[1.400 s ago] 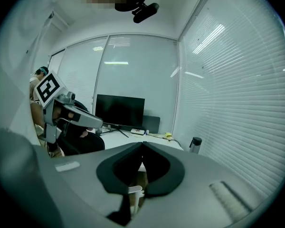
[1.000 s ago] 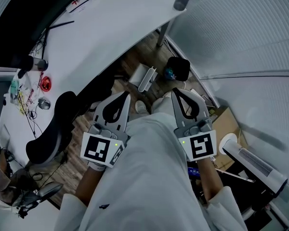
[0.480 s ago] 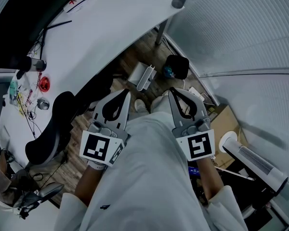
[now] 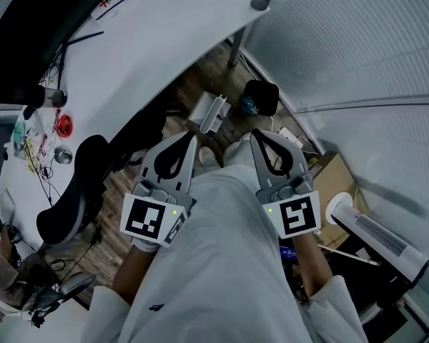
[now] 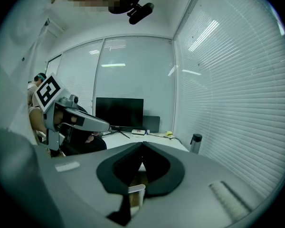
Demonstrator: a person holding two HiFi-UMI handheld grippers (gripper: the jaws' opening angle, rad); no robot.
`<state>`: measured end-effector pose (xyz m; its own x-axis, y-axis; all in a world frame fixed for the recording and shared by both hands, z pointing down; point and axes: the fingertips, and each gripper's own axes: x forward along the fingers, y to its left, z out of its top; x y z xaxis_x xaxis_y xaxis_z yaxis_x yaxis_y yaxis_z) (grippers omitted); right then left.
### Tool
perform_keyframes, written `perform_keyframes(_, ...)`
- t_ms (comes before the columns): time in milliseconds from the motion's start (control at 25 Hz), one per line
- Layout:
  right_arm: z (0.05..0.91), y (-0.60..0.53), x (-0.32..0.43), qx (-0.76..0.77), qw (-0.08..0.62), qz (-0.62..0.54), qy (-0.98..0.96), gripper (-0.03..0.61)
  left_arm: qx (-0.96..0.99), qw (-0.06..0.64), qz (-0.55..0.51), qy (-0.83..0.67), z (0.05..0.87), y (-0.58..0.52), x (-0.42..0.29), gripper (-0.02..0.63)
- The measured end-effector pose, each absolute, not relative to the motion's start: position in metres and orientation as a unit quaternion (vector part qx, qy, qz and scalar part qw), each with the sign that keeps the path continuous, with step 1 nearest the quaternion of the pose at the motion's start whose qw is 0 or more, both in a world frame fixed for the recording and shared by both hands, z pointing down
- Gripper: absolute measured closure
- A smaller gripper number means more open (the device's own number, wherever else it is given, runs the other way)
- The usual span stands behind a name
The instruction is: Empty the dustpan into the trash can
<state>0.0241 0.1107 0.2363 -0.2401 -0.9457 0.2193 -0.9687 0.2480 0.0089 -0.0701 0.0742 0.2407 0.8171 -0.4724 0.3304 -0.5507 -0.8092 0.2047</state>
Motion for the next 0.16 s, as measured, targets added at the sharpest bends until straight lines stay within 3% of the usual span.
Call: perform_keyframes(160,0.237,0.1162,0.0252,0.61,0.09,0.061,-0.785,0.568,0.942,0.147,0.136,-0.269,0.2427,0.0792,-0.0682,0.606)
